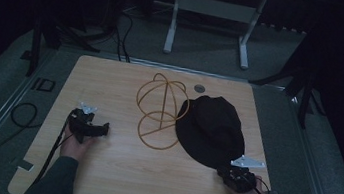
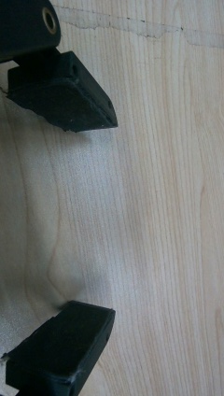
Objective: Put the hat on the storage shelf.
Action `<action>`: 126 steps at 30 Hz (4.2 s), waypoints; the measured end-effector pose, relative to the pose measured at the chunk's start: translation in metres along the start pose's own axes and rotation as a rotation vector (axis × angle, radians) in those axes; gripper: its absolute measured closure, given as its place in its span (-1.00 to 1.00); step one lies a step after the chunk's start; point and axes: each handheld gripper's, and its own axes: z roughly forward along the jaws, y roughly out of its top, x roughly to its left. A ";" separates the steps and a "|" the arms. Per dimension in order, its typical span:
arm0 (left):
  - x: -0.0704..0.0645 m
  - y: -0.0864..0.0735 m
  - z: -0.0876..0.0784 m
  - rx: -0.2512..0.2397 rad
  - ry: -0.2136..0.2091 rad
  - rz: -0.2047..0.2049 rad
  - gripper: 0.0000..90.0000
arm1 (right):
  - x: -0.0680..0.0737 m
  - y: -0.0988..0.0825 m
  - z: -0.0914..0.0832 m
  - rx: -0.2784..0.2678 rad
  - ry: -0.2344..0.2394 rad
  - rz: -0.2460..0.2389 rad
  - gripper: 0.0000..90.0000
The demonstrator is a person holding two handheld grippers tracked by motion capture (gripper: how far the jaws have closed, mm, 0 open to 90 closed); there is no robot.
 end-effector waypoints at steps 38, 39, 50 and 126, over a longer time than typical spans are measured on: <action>0.000 0.000 0.000 0.000 0.001 0.001 -0.80 | 0.009 0.034 -0.021 -0.161 -0.057 -0.048 0.63; 0.000 0.000 0.000 0.001 0.001 0.002 -0.80 | 0.009 0.037 -0.023 -0.170 -0.058 -0.047 0.59; 0.000 0.000 0.000 0.000 0.000 0.000 -0.80 | 0.005 0.049 -0.037 -0.193 -0.099 -0.035 0.36; 0.000 0.000 0.000 -0.001 -0.004 0.001 -0.80 | -0.048 0.088 -0.001 0.016 -0.065 -0.033 -0.59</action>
